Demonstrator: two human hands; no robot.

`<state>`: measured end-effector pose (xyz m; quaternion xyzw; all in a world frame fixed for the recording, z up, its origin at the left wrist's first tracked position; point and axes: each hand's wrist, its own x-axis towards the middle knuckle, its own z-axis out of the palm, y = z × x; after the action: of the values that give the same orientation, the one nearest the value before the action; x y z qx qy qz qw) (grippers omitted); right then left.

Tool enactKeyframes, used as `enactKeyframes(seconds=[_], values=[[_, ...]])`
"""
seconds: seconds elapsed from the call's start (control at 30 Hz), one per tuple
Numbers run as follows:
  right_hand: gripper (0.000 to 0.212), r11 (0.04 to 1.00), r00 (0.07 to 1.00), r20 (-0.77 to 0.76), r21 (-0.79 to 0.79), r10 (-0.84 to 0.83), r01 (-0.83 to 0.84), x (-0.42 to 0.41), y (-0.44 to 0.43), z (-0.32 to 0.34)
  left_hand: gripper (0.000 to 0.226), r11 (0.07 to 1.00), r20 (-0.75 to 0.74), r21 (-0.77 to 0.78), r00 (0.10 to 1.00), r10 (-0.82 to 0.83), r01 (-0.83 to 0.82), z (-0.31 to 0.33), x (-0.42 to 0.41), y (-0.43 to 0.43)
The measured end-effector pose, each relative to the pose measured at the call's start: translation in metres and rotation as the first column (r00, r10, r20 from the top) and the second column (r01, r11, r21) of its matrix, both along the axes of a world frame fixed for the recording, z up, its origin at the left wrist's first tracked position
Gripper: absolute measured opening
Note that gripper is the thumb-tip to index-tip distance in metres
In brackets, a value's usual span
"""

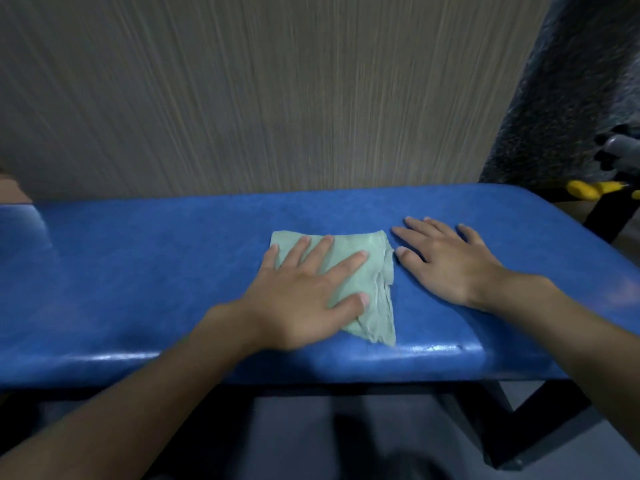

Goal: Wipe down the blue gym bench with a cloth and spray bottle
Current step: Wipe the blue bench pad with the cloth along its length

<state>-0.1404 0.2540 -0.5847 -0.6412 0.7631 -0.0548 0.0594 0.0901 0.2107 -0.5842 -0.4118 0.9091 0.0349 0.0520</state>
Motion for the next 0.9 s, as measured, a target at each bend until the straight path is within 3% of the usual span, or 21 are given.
enactKeyframes(seconds=[0.27,0.43,0.63,0.9], values=[[0.055,1.000,1.000,-0.019,-0.007,0.002,-0.003,0.001,0.000,-0.001,0.062,0.995,-0.016,0.028,0.996,0.092,-0.091,0.005,-0.053,-0.123],[0.055,1.000,1.000,-0.008,-0.019,-0.004,0.004,0.001,0.000,-0.001,0.063,0.991,-0.043,0.029,0.991,0.130,-0.129,0.010,-0.067,-0.157],[0.055,1.000,1.000,0.007,-0.026,-0.002,0.002,0.001,0.001,0.000,0.062,0.994,-0.014,0.026,0.995,0.103,-0.103,0.005,-0.047,-0.119],[0.054,1.000,0.999,-0.036,-0.018,-0.010,0.009,0.005,0.005,0.003,0.067,1.000,0.003,-0.028,1.000,0.001,-0.001,-0.001,0.017,0.011]])
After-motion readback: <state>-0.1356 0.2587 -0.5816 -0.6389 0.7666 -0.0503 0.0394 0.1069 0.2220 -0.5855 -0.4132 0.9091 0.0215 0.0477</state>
